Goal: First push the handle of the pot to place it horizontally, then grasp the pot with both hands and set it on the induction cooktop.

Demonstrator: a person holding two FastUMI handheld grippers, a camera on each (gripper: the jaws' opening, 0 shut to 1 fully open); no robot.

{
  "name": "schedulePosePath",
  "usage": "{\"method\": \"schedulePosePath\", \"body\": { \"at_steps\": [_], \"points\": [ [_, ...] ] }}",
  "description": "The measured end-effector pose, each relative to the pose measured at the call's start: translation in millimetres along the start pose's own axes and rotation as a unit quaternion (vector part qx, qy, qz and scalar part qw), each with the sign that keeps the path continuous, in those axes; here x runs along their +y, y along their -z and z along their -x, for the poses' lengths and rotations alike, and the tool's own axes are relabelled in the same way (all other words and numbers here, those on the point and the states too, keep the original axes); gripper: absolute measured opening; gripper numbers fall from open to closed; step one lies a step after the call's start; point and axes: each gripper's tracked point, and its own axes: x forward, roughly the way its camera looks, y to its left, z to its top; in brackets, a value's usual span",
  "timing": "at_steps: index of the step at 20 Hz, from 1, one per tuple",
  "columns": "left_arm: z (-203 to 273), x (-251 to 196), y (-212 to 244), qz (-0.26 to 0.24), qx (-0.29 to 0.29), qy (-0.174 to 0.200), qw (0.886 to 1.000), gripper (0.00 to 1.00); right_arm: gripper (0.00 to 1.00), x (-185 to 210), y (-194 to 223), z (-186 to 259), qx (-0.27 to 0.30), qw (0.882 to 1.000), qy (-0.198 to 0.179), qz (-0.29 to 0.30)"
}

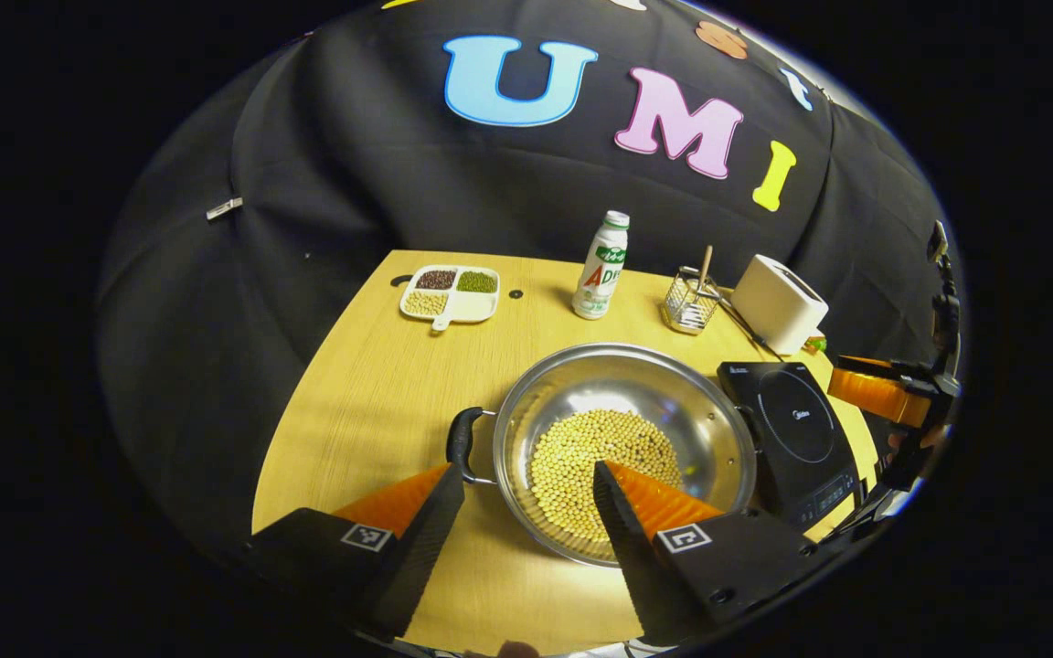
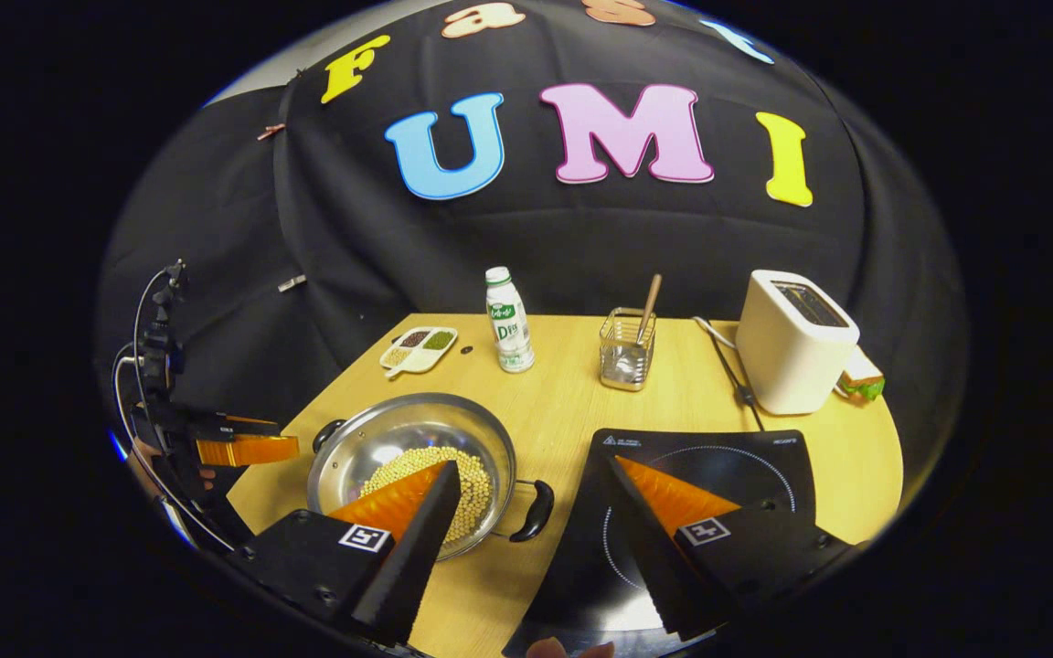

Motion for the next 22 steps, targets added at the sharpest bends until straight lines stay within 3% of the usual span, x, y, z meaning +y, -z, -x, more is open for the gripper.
{"method": "schedulePosePath", "body": {
  "at_steps": [11, 14, 17, 18, 20, 21, 22],
  "points": [
    [-89, 28, 12, -0.012, 0.07, 0.003, 0.997, 0.89, 0.97, 6, 69, -78, 0.117, 0.992, 0.031, -0.036],
    [-101, 31, 16, -0.009, 0.077, 0.005, 0.997, 0.88, 0.85, 6, 82, -92, 0.138, 0.989, 0.031, -0.05],
    [-108, 31, 18, -0.012, 0.081, 0.008, 0.997, 0.87, 0.84, 4, 92, -100, 0.155, 0.986, 0.037, -0.044],
    [-112, 34, 17, -0.016, 0.081, 0.002, 0.997, 0.86, 0.82, 4, 94, -101, 0.158, 0.986, 0.04, -0.039],
    [-115, 38, 15, -0.02, 0.078, -0.007, 0.997, 0.71, 0.8, 2, 94, -103, 0.158, 0.986, 0.049, -0.029],
    [-114, 38, 14, -0.02, 0.08, -0.009, 0.997, 0.69, 0.78, -2, 97, -110, 0.159, 0.986, 0.054, -0.019],
    [-116, 39, 14, -0.02, 0.079, -0.011, 0.997, 0.67, 0.68, -2, 97, -113, 0.161, 0.985, 0.057, -0.018]
  ]
}}
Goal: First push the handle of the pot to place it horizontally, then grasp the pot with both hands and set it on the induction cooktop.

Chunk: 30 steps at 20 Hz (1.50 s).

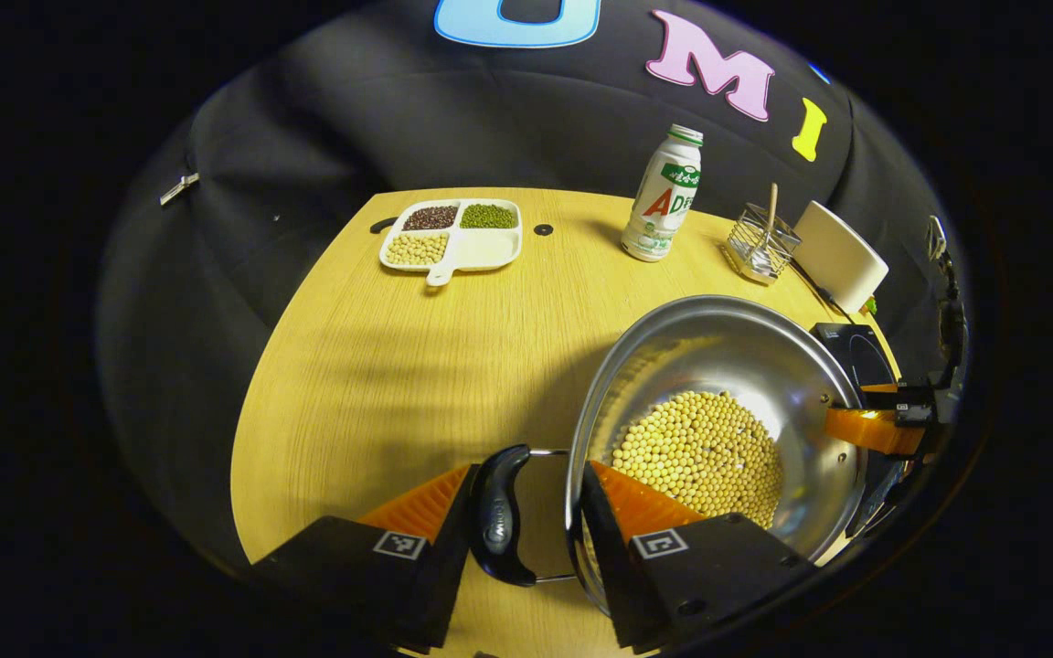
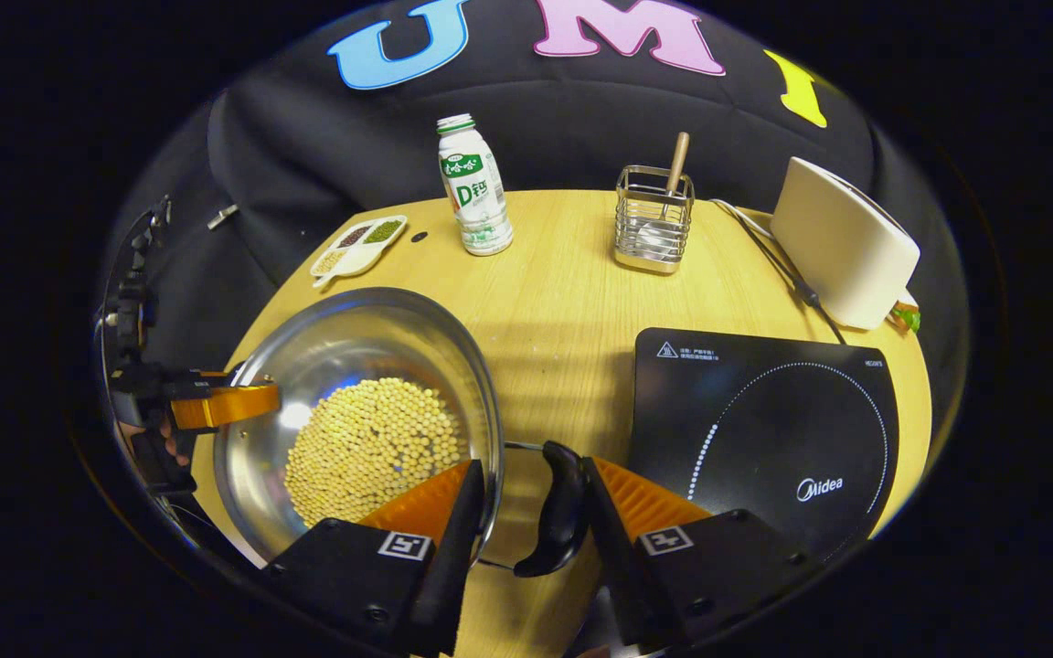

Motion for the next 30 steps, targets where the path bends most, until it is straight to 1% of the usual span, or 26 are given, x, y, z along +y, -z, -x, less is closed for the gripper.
{"method": "schedulePosePath", "body": {
  "at_steps": [3, 4, 5, 6, 7, 8, 11, 15, 18, 19, 20, 21, 22, 29, 30],
  "points": [
    [3, 1, 3, 0.003, 0.003, 0.0, 1.0, 0.64, 0.65, -1, -2, -3, 0.017, 1.0, -0.001, -0.004],
    [4, 0, 4, 0.003, 0.004, 0.0, 1.0, 0.63, 0.6, 0, -1, -3, 0.021, 1.0, -0.003, -0.01],
    [6, -1, 4, 0.004, 0.006, -0.001, 1.0, 0.61, 0.59, 1, -2, -3, 0.024, 0.999, 0.001, -0.021],
    [6, 0, 5, 0.004, 0.008, -0.004, 1.0, 0.6, 0.55, 0, -4, -4, 0.028, 0.999, 0.001, -0.016],
    [9, 0, 6, 0.006, 0.011, -0.006, 1.0, 0.59, 0.54, 1, -2, -2, 0.034, 0.999, -0.001, -0.005],
    [12, 0, 7, 0.01, 0.011, -0.007, 1.0, 0.59, 0.51, 2, -5, 1, 0.036, 0.999, -0.002, -0.007],
    [28, -4, 3, 0.012, 0.004, -0.011, 1.0, 0.58, 0.5, 5, -11, 15, 0.035, 0.999, -0.009, -0.012],
    [55, -28, -9, 0.009, 0.0, -0.013, 1.0, 0.58, 0.5, -8, -22, 48, 0.03, 0.999, -0.017, -0.023],
    [71, -56, -20, -0.003, 0.0, -0.017, 1.0, 0.58, 0.5, -32, -28, 69, 0.024, 0.999, -0.025, -0.031],
    [74, -67, -23, -0.005, 0.005, -0.017, 1.0, 0.57, 0.46, -42, -28, 76, 0.026, 0.999, -0.025, -0.036],
    [74, -80, -26, -0.007, 0.007, -0.016, 1.0, 0.55, 0.5, -52, -28, 82, 0.027, 0.999, -0.025, -0.038],
    [75, -93, -28, -0.008, 0.007, -0.013, 1.0, 0.58, 0.5, -64, -29, 87, 0.026, 0.999, -0.024, -0.041],
    [75, -106, -30, -0.008, 0.007, -0.009, 1.0, 0.58, 0.5, -77, -28, 94, 0.025, 0.999, -0.021, -0.043],
    [61, -204, -42, -0.016, 0.003, 0.023, 1.0, 0.58, 0.5, -170, -32, 126, 0.016, 0.999, 0.002, -0.052],
    [58, -217, -44, -0.02, 0.004, 0.026, 0.999, 0.55, 0.46, -184, -30, 129, 0.016, 0.998, 0.005, -0.055]
  ]
}}
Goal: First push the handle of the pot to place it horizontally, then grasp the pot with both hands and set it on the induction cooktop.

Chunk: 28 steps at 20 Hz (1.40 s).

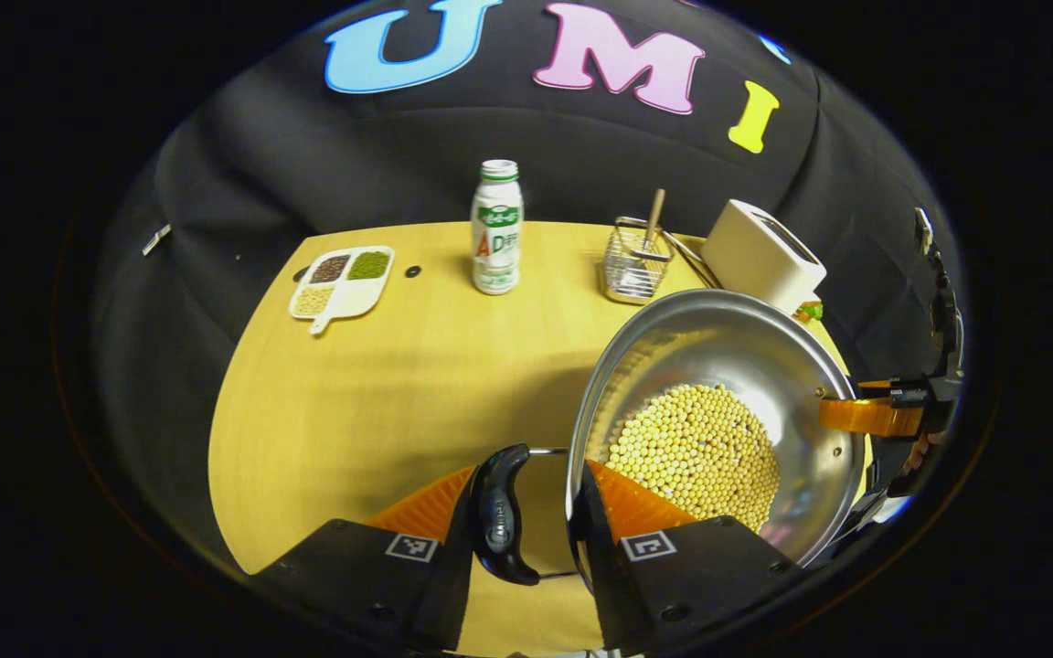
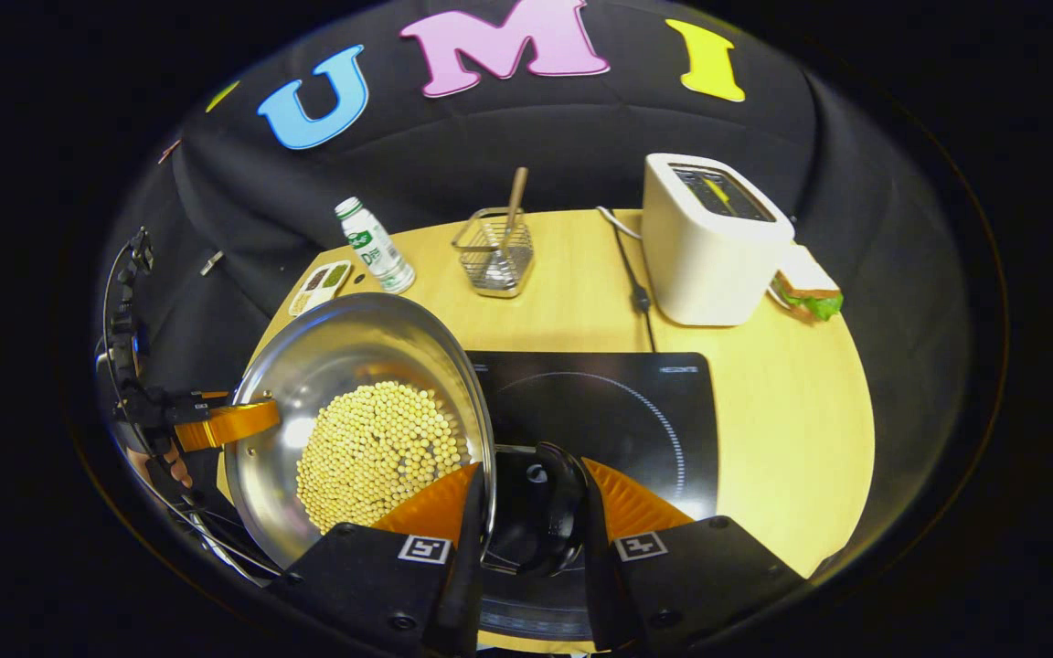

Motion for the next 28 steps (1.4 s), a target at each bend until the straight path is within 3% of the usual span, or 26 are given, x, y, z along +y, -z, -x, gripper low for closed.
{"method": "schedulePosePath", "body": {
  "at_steps": [1, 4, 5, 8, 11, 12, 14, 16, 18, 20, 21, 28],
  "points": [
    [-4, -12, -2, -0.005, 0.001, 0.003, 1.0, 0.58, 0.5, -14, 0, 2, 0.001, 1.0, 0.002, -0.004],
    [-17, -46, -5, -0.015, 0.004, 0.009, 1.0, 0.58, 0.46, -50, 2, 4, 0.005, 1.0, 0.009, -0.016],
    [-21, -56, -6, -0.017, 0.005, 0.011, 1.0, 0.58, 0.5, -60, 2, 4, 0.005, 1.0, 0.011, -0.02],
    [-34, -83, -6, -0.016, 0.007, 0.015, 1.0, 0.58, 0.5, -90, 4, 4, 0.007, 1.0, 0.016, -0.023],
    [-47, -102, -6, -0.013, 0.01, 0.016, 1.0, 0.58, 0.46, -112, 3, 1, 0.01, 0.999, 0.02, -0.024],
    [-51, -106, -6, -0.012, 0.011, 0.015, 1.0, 0.58, 0.5, -117, 4, -1, 0.012, 0.999, 0.02, -0.024],
    [-57, -110, -7, -0.01, 0.012, 0.012, 1.0, 0.58, 0.46, -122, 4, -7, 0.015, 0.999, 0.018, -0.025],
    [-60, -111, -9, -0.013, 0.008, 0.009, 1.0, 0.58, 0.5, -126, 2, -13, 0.015, 0.999, 0.015, -0.026],
    [-64, -110, -11, -0.014, 0.005, 0.007, 1.0, 0.58, 0.46, -128, 1, -16, 0.017, 0.999, 0.013, -0.03],
    [-66, -109, -10, -0.012, 0.009, 0.005, 1.0, 0.58, 0.46, -127, 2, -19, 0.021, 0.999, 0.012, -0.028],
    [-67, -108, -9, -0.01, 0.011, 0.006, 1.0, 0.58, 0.5, -128, -1, -21, 0.019, 0.999, 0.011, -0.028],
    [-70, -110, -4, -0.003, 0.014, 0.014, 1.0, 0.58, 0.5, -128, -3, -20, 0.019, 0.999, 0.009, -0.024]
  ]
}}
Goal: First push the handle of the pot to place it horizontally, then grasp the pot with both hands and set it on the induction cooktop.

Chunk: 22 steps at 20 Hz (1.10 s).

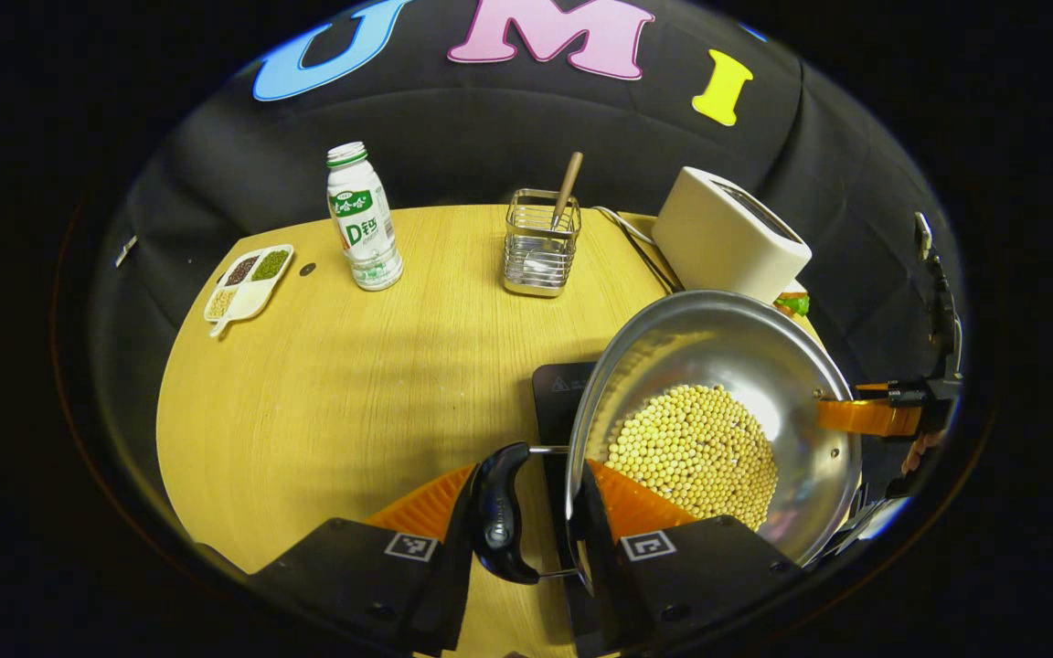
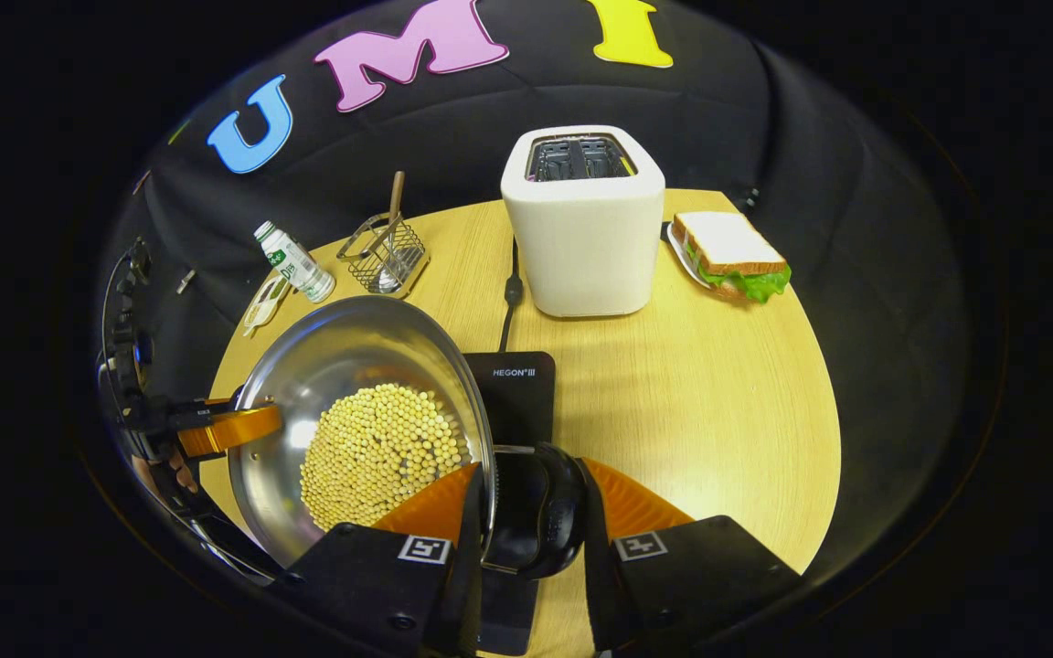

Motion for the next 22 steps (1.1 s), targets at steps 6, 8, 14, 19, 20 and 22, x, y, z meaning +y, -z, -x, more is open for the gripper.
{"method": "schedulePosePath", "body": {
  "at_steps": [6, 8, 14, 19, 20, 22],
  "points": [
    [1, -1, 2, 0.006, 0.007, 0.004, 1.0, 0.6, 0.48, -1, 1, 1, 0.003, 1.0, 0.004, -0.002],
    [3, -2, 4, 0.009, 0.009, 0.007, 1.0, 0.62, 0.55, -2, 1, 1, 0.001, 1.0, 0.009, -0.006],
    [16, -4, 1, 0.012, -0.01, 0.008, 1.0, 0.94, 0.96, 3, -3, 8, -0.016, 1.0, 0.01, -0.017],
    [36, -8, -3, 0.004, -0.032, 0.011, 0.999, 0.94, 0.99, 3, -15, 25, -0.05, 0.998, 0.02, -0.022],
    [42, -7, -5, 0.005, -0.04, 0.007, 0.999, 0.95, 0.99, 3, -17, 33, -0.063, 0.997, 0.025, -0.022],
    [56, -8, -9, 0.014, -0.061, 0.006, 0.998, 0.94, 0.99, 4, -23, 54, -0.097, 0.995, 0.034, -0.018]
  ]
}}
